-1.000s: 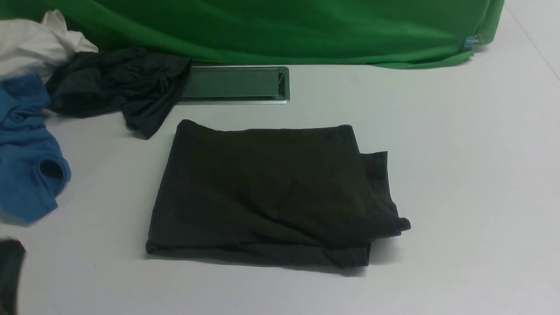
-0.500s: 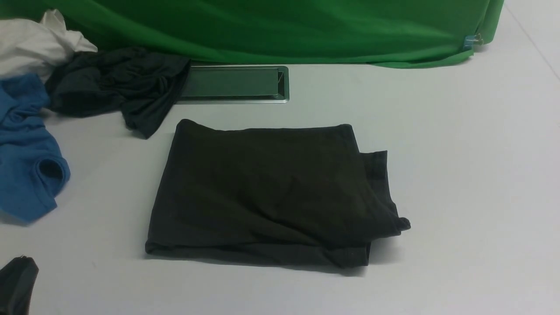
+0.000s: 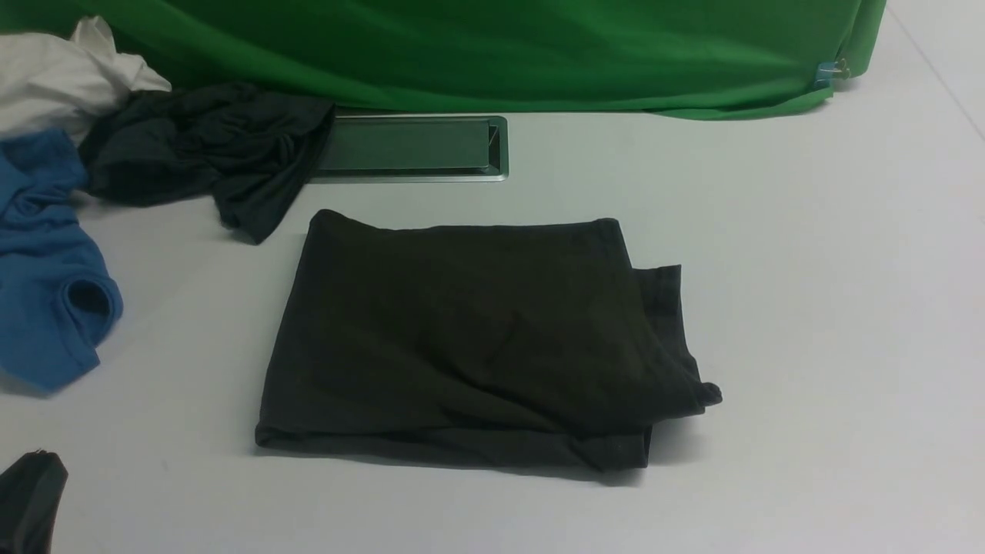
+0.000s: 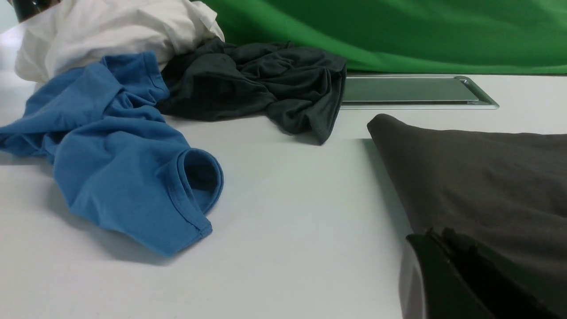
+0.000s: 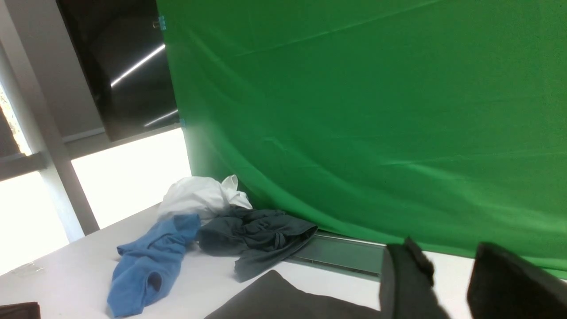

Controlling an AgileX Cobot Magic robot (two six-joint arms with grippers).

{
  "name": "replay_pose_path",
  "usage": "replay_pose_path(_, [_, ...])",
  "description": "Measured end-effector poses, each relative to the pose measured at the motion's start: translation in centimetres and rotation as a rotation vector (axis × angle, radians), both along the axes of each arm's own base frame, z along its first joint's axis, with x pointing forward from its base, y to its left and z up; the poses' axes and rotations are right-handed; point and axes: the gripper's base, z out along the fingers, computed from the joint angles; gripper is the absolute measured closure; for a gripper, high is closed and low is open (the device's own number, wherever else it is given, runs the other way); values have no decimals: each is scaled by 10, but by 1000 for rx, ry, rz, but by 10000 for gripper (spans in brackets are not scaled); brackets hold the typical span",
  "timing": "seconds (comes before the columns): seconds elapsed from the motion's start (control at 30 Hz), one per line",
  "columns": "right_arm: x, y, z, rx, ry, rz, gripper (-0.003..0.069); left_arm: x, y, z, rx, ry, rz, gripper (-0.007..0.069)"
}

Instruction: Fold a long-sleeved shirt on a white desktop.

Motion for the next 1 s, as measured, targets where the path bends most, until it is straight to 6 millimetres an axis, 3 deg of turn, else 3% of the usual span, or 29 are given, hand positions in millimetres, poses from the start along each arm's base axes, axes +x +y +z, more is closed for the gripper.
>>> replay_pose_path(0.3, [0, -1, 0, -1, 2, -14, 419, 0, 0, 0, 0, 0, 1, 606])
replay_pose_path(0.7, [7, -17, 0, -1, 2, -312, 419, 2, 1, -1, 23, 26, 3, 606])
replay_pose_path(1.0, [7, -18, 0, -1, 2, -323, 419, 4, 1, -1, 31, 37, 2, 606])
